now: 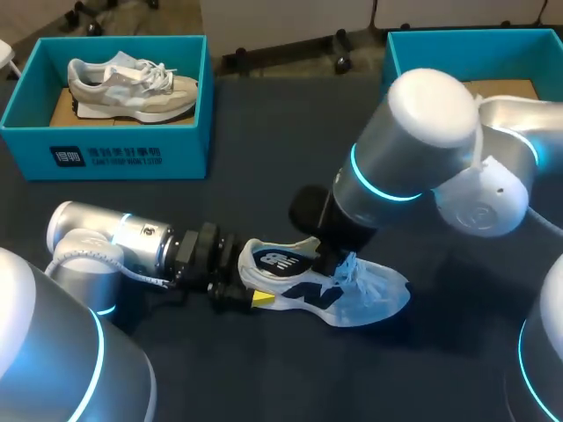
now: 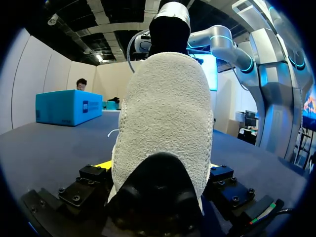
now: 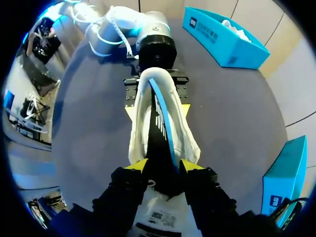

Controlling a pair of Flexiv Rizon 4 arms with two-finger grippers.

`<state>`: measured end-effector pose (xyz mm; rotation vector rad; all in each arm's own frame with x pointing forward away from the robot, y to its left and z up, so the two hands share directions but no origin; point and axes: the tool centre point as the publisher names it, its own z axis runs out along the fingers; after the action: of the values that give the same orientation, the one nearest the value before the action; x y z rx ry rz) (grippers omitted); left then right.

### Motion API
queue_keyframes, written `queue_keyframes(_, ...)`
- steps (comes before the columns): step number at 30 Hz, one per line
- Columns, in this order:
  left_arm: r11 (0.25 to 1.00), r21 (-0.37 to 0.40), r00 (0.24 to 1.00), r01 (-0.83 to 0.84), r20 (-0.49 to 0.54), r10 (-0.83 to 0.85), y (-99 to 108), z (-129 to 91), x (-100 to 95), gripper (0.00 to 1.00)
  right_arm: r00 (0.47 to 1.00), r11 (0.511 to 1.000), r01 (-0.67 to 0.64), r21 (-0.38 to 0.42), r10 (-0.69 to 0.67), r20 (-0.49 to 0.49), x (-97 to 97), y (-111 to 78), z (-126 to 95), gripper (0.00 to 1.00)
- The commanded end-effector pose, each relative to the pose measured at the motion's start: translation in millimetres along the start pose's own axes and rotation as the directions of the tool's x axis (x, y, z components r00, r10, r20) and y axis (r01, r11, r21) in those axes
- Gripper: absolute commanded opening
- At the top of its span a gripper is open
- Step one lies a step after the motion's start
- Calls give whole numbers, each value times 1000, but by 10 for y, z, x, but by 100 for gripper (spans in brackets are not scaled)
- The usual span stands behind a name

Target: Take the shoe out of the shoebox, open the shoe tongue, remove and reinsert the insole, then place the shoe into the shoebox

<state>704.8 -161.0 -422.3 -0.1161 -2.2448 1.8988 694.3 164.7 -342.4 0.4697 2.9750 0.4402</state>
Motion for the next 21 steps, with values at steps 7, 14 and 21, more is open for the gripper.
queue_keyframes(7,1000,1,1000,0,0,0,23,13,-8,0,997,998,-63,28,62,50,38,95,203,41)
queue_keyframes(14,1000,1,1000,0,0,0,23,13,-8,0,991,996,-92,21,90,100,-4,52,249,45)
queue_keyframes(21,1000,1,1000,0,0,0,23,13,-8,0,991,993,-116,21,114,62,-92,-3,460,45)
